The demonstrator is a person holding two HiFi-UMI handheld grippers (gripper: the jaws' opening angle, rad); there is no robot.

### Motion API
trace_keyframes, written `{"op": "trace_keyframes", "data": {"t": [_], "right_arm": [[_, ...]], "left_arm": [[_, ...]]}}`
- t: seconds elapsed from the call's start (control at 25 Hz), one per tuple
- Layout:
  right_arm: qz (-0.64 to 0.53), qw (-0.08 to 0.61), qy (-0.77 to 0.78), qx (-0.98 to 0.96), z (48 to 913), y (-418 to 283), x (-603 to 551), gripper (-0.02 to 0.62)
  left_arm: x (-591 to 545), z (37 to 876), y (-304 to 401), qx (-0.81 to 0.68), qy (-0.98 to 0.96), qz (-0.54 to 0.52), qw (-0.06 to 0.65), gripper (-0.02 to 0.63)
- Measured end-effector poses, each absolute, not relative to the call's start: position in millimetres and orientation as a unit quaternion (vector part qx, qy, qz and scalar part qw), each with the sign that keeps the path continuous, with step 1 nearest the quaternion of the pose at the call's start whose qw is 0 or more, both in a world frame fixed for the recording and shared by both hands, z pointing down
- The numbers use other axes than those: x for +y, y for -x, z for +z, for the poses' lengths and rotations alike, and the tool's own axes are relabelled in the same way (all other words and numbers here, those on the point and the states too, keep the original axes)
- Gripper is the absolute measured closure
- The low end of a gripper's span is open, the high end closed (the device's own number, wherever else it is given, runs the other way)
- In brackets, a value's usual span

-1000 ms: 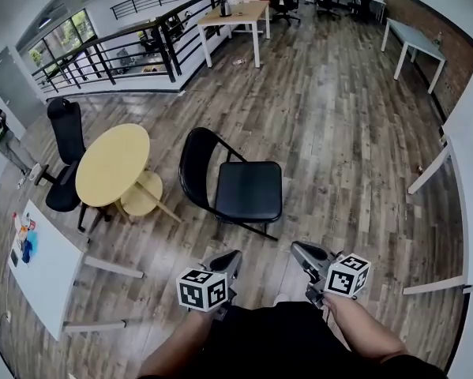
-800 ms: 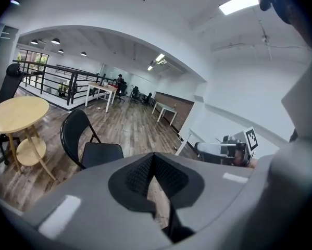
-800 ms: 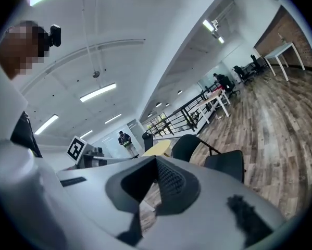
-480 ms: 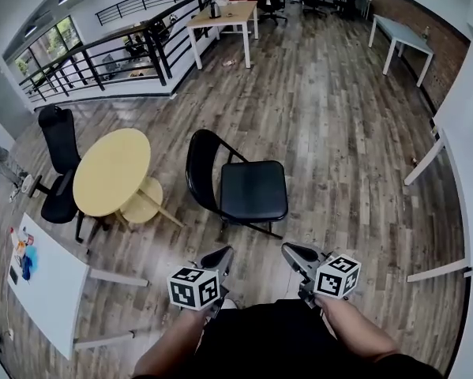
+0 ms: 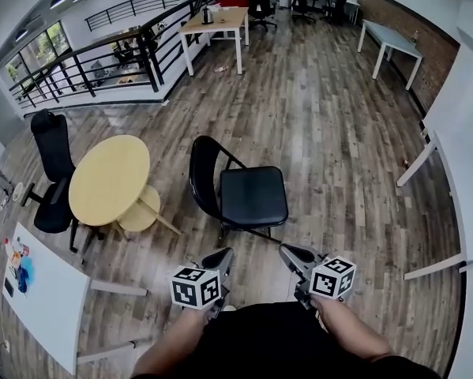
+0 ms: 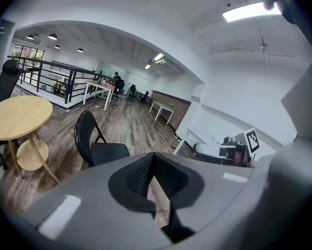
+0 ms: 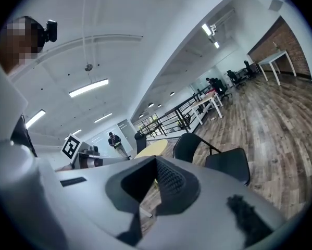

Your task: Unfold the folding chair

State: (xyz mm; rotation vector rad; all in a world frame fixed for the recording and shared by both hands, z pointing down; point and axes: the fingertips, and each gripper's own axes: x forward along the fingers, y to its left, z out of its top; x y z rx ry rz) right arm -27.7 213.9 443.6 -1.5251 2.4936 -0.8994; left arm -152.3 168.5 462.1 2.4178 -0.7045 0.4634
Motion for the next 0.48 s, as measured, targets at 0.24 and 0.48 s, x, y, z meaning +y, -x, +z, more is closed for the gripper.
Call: {"op": "trace_keyframes", "data": {"t": [0.24,0.48], "right_arm": [[-0.294,0.024,0.499,0.815,445.5,26.8,207.2,0.591],[-0.303,0.008,0.497,0.813,453.5,25.1,208.3,0.591]], "left_arm": [[169.8,472.6,150.0,-0.261,-0.901,0.16,0.309,0.598],[171.0,479.0,152.7,-0.261,-0.897,0.16,0.319,0.598]]}}
